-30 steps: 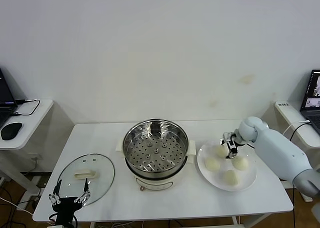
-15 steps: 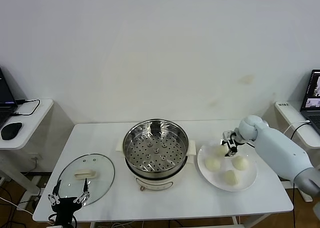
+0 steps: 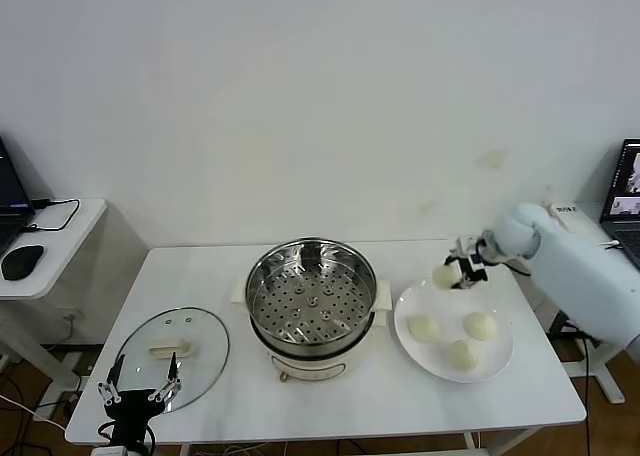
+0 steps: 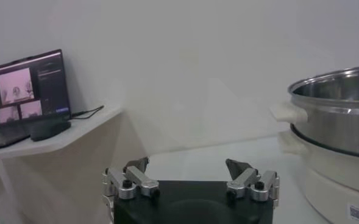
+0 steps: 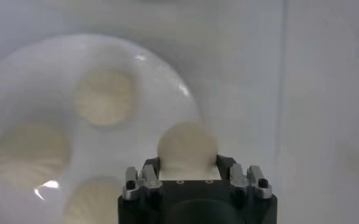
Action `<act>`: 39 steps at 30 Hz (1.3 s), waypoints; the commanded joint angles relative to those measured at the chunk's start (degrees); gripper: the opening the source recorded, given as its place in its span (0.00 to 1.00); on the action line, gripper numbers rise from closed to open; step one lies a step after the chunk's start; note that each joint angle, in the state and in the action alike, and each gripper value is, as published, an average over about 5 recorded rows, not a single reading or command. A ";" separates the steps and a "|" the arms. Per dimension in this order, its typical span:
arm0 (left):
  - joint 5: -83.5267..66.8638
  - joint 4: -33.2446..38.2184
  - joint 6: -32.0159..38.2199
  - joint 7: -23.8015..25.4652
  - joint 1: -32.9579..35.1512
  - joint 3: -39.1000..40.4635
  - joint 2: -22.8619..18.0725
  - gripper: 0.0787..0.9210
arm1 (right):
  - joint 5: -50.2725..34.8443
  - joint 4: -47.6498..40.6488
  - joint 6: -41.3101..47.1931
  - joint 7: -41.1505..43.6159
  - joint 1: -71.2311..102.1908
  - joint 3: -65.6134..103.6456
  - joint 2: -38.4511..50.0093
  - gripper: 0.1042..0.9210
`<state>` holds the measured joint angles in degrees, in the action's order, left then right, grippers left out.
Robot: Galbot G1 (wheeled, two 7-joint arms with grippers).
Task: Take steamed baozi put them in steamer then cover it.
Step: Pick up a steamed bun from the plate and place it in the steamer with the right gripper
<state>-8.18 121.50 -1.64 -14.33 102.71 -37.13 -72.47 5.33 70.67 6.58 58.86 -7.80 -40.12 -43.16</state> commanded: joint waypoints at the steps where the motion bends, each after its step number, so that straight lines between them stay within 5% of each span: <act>1: -1.22 -0.08 -0.04 0.04 -0.05 0.03 0.51 0.88 | -12.87 5.06 0.71 -1.43 -14.62 -10.15 -3.22 0.59; 14: -2.18 -0.91 -0.16 0.16 -1.03 0.09 0.29 0.88 | -17.90 5.11 -4.29 -6.83 -22.73 -22.95 -20.95 0.59; 39: -2.59 0.05 -0.67 0.34 -1.45 -0.96 -0.57 0.88 | 7.23 -11.31 -29.80 -7.94 -15.45 -28.87 -31.67 0.60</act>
<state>-10.69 121.52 -2.29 -14.00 101.25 -38.08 -73.05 6.57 63.77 -16.61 51.49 -23.51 -67.32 -71.64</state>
